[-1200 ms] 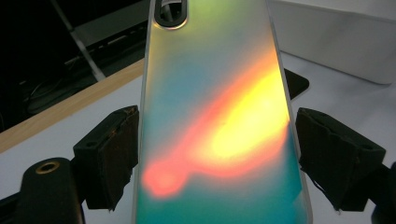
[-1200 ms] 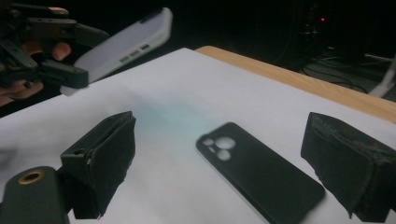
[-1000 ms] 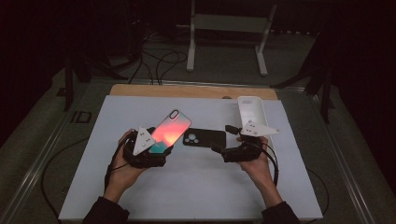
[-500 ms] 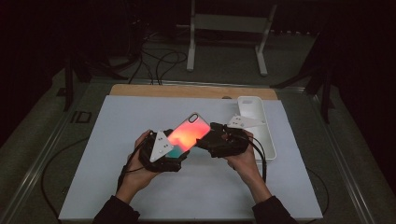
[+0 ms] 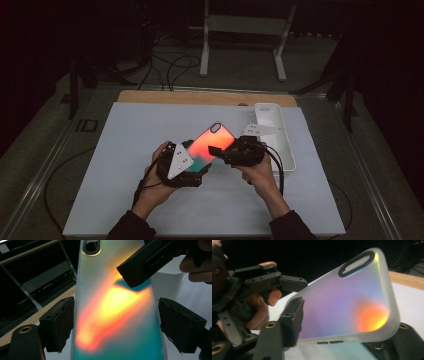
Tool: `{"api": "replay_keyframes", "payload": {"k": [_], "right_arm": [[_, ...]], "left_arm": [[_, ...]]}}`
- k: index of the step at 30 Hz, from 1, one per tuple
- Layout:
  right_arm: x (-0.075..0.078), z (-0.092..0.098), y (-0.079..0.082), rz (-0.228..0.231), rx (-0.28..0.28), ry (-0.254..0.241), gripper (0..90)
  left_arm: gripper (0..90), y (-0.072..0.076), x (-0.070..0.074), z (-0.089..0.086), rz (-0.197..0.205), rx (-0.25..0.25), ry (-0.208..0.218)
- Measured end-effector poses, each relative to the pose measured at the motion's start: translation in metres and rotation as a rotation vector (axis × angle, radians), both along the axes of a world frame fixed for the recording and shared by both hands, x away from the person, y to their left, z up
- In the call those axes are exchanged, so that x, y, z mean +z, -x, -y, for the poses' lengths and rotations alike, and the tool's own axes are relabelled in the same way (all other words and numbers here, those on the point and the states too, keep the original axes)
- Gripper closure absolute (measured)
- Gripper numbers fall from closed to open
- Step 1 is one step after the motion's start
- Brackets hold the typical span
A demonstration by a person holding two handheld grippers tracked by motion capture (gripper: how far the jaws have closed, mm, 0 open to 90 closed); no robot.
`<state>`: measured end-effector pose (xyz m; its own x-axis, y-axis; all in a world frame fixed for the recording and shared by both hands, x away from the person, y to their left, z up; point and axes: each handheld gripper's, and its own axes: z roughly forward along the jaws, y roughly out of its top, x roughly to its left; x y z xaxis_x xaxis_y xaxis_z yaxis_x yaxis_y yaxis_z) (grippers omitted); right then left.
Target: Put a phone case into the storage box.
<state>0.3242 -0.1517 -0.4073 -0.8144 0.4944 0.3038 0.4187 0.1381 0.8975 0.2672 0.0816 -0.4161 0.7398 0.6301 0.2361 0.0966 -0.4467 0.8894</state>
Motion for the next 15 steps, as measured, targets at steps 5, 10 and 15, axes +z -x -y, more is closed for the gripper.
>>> {"api": "replay_keyframes", "payload": {"k": [5, 10, 15], "right_arm": [[0.0007, -0.0035, 0.0018, -0.015, 0.038, -0.014, 64.6], [0.0011, -0.0055, 0.0036, -0.009, 0.061, -0.019, 76.5], [0.0008, -0.0080, 0.0053, -0.016, 0.065, -0.009, 79.2]], "left_arm": [[16.9, -0.0005, -0.0035, 0.0051, -0.010, -0.004, -0.015], [17.0, -0.0004, -0.0062, 0.0084, -0.018, -0.002, -0.027], [16.9, 0.0019, -0.0086, 0.0105, 0.007, 0.021, -0.053]]}}
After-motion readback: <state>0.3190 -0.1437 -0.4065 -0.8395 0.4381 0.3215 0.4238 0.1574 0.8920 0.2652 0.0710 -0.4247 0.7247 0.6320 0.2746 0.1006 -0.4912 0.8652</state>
